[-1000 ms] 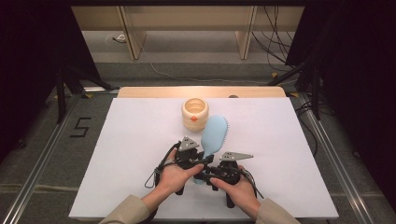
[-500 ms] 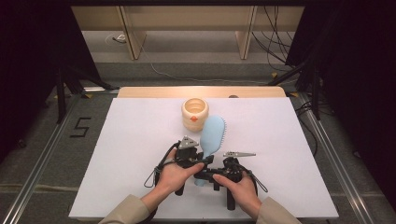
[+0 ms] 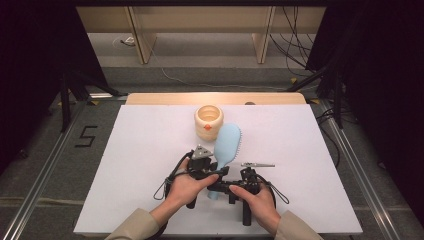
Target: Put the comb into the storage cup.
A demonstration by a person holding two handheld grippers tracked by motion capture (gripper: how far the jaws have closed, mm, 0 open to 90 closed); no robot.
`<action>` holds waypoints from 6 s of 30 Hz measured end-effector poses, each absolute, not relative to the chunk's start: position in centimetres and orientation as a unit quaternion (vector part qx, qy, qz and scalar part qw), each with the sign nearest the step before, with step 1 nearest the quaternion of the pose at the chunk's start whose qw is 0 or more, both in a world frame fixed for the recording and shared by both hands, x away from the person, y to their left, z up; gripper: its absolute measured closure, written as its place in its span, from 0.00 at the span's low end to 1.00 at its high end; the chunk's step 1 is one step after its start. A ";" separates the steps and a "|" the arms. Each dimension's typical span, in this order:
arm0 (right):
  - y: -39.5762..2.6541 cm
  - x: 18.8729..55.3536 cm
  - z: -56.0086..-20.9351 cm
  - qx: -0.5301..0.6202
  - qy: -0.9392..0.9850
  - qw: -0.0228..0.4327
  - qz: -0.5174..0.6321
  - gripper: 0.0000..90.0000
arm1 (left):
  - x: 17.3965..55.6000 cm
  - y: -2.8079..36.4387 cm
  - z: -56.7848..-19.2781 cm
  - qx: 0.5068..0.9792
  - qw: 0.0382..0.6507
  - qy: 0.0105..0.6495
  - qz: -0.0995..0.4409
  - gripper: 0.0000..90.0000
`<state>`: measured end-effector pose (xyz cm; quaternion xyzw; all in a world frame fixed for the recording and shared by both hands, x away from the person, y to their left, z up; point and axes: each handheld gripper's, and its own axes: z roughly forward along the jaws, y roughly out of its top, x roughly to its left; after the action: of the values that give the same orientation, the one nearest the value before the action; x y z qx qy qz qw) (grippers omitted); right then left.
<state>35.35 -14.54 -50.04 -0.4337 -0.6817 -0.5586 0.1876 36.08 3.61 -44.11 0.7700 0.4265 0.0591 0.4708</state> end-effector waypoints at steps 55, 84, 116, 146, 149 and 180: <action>-15.2 35.4 -49.8 -0.447 -0.643 0.206 -0.587 0.73 | 37.1 5.1 -40.2 0.786 0.476 0.383 0.094 0.00; -15.2 35.4 -49.7 -0.445 -0.641 0.200 -0.592 0.73 | 40.4 3.6 -38.3 0.792 0.469 0.383 0.082 0.00; -15.2 35.4 -49.8 -0.443 -0.642 0.199 -0.593 0.73 | 42.2 1.7 -37.3 0.796 0.461 0.381 0.090 0.00; -15.1 35.3 -49.7 -0.443 -0.644 0.203 -0.591 0.73 | 43.4 0.4 -37.0 0.801 0.452 0.382 0.092 0.02; -15.1 35.3 -49.7 -0.443 -0.643 0.202 -0.591 0.73 | 43.5 0.2 -36.9 0.801 0.450 0.382 0.092 0.02; -15.1 35.2 -49.7 -0.444 -0.644 0.203 -0.589 0.73 | 44.9 -1.2 -36.9 0.799 0.436 0.404 0.091 0.05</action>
<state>35.24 -15.11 -49.67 -0.4441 -0.6439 -0.5889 0.2031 44.88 -1.21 -36.94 0.7991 0.4038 0.0912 0.4360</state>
